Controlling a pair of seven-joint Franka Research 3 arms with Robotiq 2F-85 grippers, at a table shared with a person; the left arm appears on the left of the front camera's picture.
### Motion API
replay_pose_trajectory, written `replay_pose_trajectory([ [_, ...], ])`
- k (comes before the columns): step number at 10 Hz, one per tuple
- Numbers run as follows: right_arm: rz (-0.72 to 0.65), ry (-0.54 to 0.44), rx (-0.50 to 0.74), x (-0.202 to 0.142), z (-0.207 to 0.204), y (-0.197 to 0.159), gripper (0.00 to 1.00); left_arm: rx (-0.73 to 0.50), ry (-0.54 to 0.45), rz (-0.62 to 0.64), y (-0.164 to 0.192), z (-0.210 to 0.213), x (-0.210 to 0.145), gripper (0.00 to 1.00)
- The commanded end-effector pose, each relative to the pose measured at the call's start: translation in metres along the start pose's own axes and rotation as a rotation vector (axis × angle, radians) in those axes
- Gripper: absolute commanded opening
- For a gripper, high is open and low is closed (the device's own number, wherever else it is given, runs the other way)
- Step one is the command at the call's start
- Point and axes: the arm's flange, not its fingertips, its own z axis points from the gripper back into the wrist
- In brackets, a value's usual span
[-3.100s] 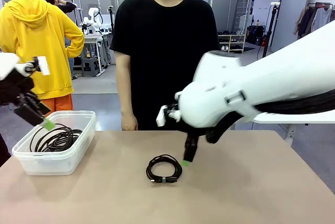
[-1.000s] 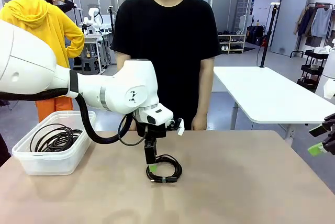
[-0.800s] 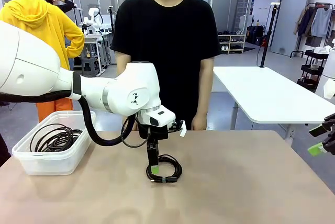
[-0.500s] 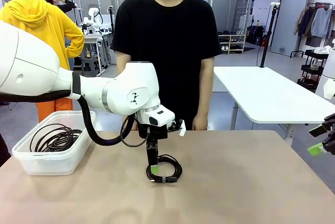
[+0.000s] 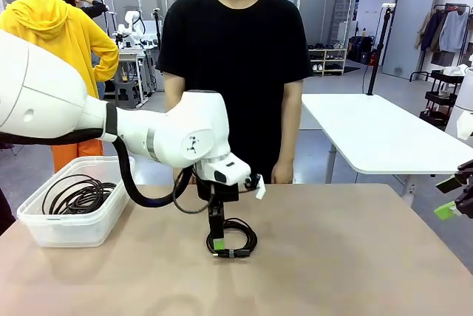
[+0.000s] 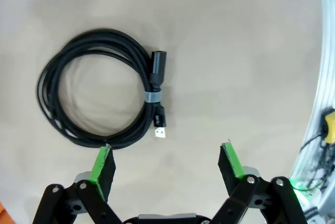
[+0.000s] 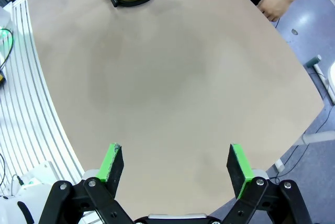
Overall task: Organize and store the cables.
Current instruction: Place the USB Extension Cable into the Organizing box.
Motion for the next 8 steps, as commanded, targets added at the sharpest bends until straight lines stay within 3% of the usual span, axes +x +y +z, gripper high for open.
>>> replay_pose_trajectory([
  [1, -0.004, -0.007, 0.007, 0.002, -0.001, 0.000, 1.00, 0.074, 0.048, 0.040, -0.031, -0.022, 0.013, 1.00],
  [4, -0.004, -0.007, 0.007, 0.002, -0.001, 0.000, 1.00, 0.119, -0.030, 0.058, -0.039, -0.043, 0.008, 1.00],
  [8, -0.004, -0.007, 0.007, 0.002, -0.001, 0.000, 1.00, 0.168, -0.042, 0.025, -0.020, -0.054, 0.003, 1.00],
])
